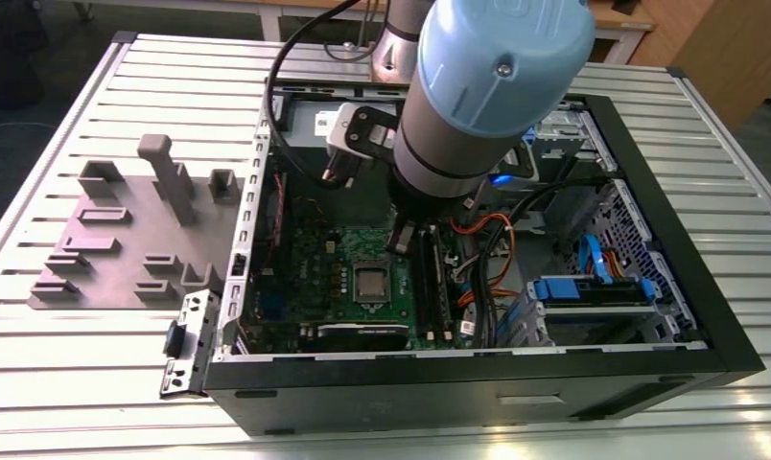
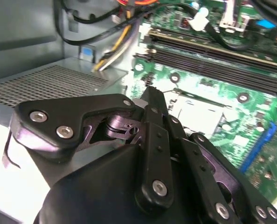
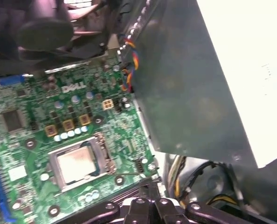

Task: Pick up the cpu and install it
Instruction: 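Close the cpu cover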

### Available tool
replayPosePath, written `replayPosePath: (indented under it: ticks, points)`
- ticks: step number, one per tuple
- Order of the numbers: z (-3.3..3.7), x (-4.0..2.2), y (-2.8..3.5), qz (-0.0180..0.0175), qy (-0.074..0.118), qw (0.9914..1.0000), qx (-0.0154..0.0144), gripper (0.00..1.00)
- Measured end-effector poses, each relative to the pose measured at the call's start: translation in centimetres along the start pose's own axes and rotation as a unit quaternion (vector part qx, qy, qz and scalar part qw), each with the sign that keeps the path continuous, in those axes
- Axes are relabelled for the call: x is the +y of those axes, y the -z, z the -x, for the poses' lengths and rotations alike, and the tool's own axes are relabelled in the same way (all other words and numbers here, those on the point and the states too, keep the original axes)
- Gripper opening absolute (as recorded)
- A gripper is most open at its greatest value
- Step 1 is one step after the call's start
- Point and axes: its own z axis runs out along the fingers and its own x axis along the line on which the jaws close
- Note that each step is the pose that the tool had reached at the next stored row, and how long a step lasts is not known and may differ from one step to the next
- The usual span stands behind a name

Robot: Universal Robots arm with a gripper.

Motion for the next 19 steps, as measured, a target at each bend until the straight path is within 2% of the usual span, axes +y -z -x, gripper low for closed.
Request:
replayPosePath:
  ticks: [1,6,16,19]
  points:
    - [0.15,0.02,-0.07,0.0008,0.000,1.00000,-0.0022,0.11]
    - [0.64,-0.01,-0.30,0.0009,0.000,1.00000,-0.0028,0.11]
    - [0.69,-0.08,-0.47,0.0016,0.000,0.99999,-0.0043,0.11]
    - [0.47,0.04,-0.43,0.0016,0.000,0.99999,-0.0044,0.11]
